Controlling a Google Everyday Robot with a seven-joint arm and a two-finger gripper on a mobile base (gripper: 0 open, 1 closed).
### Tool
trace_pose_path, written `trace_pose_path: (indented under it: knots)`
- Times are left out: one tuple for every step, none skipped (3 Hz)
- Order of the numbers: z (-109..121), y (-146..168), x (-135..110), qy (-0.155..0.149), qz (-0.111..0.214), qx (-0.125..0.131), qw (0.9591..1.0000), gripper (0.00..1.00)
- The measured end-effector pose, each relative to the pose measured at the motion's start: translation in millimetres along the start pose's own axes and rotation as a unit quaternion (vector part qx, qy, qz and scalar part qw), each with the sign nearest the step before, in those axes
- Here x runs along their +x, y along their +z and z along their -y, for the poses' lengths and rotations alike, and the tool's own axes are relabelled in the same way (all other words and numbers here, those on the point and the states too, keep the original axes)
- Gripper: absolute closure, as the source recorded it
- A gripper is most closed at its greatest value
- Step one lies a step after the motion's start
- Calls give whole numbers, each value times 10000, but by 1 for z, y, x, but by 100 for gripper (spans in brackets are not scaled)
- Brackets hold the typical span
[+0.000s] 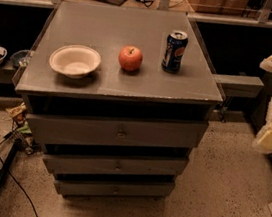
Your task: Open top drawer
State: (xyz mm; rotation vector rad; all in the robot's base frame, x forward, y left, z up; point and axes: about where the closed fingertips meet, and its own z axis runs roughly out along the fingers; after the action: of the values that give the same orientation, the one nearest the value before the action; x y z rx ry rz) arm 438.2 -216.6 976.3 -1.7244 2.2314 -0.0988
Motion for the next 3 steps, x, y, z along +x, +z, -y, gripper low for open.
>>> trace_pose_path:
  knots:
    - [2,1,-5,-3,63,68,10000,0]
    - [6,10,-16,15,200,151,9997,0]
    - [3,44,-43,-141,436,-82,9989,0]
